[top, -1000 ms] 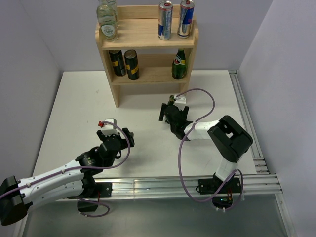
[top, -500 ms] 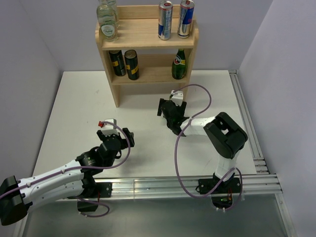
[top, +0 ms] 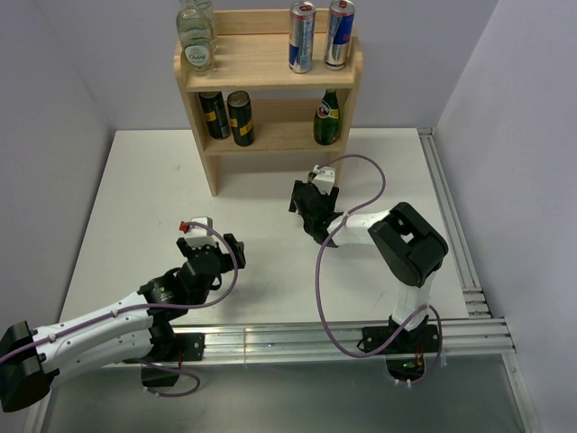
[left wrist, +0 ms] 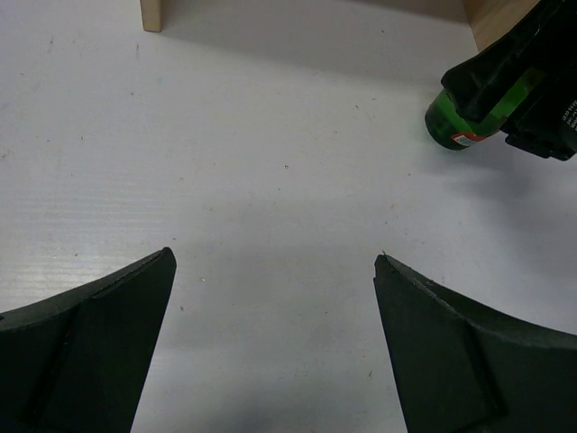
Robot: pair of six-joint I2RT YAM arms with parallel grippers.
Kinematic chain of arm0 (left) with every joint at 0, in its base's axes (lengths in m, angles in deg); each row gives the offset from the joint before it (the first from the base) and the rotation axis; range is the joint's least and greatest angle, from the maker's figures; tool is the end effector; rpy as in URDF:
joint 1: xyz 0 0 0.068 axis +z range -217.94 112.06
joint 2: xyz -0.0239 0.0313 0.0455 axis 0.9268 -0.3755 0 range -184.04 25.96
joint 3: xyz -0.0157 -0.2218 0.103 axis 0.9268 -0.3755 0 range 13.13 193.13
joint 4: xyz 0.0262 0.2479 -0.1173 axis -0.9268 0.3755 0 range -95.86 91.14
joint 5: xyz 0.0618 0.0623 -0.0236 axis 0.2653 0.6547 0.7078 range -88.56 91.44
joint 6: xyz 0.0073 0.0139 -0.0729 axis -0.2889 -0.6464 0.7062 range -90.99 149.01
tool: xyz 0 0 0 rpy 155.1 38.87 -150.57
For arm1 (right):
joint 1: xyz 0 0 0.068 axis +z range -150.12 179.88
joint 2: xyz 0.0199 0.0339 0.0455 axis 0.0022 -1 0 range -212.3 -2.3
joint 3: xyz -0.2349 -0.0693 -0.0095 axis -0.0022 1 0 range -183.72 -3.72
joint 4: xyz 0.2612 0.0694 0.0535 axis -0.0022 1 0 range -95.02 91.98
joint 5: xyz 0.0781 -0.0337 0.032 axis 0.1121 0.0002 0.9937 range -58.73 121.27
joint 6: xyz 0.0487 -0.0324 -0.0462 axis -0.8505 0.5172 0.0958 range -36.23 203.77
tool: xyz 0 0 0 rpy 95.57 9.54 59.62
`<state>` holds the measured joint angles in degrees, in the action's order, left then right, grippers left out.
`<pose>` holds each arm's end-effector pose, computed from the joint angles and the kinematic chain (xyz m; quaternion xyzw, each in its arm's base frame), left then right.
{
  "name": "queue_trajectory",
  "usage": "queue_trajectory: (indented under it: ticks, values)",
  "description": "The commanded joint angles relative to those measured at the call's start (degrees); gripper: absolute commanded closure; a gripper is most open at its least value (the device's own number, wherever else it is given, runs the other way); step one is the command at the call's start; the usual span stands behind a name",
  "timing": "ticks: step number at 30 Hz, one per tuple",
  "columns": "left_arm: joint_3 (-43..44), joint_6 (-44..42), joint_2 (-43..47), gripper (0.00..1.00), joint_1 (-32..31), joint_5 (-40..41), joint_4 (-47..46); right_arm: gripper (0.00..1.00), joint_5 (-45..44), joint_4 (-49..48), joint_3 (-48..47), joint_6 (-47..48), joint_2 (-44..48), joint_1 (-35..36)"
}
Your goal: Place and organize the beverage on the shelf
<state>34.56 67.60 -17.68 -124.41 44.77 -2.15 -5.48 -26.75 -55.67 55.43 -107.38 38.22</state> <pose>0.1577 -0.1601 0.1809 -0.0711 0.8086 -0.1524 0.5638 0.3299 0.2132 0.1041 0.0815 0.8379 0.0257 0.5391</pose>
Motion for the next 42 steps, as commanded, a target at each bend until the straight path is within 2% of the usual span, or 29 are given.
queue_trajectory:
  ticks: [1,2,4,7,8,9,10,11,18,27,35,42]
  values:
    - [-0.51,-0.44,0.66,0.01,-0.22,-0.35,-1.77,0.21,-1.13,-0.94,0.88,-1.46,-1.36,-0.38]
    - [-0.43,-0.44,0.57,0.01,-0.22,-0.27,-1.86,0.29,-0.95,-1.11,0.88,-1.20,-1.18,-0.38]
    - [-0.34,-0.36,0.40,0.01,-0.22,-0.26,-1.86,0.36,-0.78,-1.11,0.88,-1.02,-1.27,-0.29]
    - [-0.25,-0.36,0.13,0.01,-0.22,-0.09,-1.77,0.59,0.36,-0.42,-0.17,0.03,-1.09,-0.38]
    - [-0.25,-0.44,0.04,0.01,-0.22,-0.18,-1.86,0.69,0.80,0.11,-0.52,0.65,-0.83,-0.38]
    - [-0.25,-0.36,-0.04,0.01,-0.22,-0.18,-1.86,0.87,1.33,0.90,-0.88,0.65,-0.57,-0.38]
    - [-0.16,-0.36,0.04,0.01,-0.22,-0.09,-1.86,0.95,1.42,2.12,-1.23,0.56,0.56,-0.29]
    - [-0.16,-0.44,-0.04,0.01,-0.22,-0.09,-1.95,1.00,1.42,2.49,-1.23,0.48,1.36,-0.20]
    - [-0.25,-0.53,-0.22,0.01,-0.22,-0.09,-2.03,1.00,-0.16,6.70,-2.02,2.85,13.73,1.29]
    - [-0.34,-0.53,0.04,0.01,-0.22,-0.09,-2.21,1.00,-1.31,15.23,-12.03,6.98,23.59,4.01]
    - [-0.34,-0.36,0.04,0.01,-0.22,0.00,-2.12,1.00,0.10,20.06,-26.18,11.45,21.85,4.37]
    - [-0.69,-0.44,0.57,0.01,-0.22,-0.09,-2.30,1.00,-0.78,23.40,-39.98,15.33,12.80,4.10]
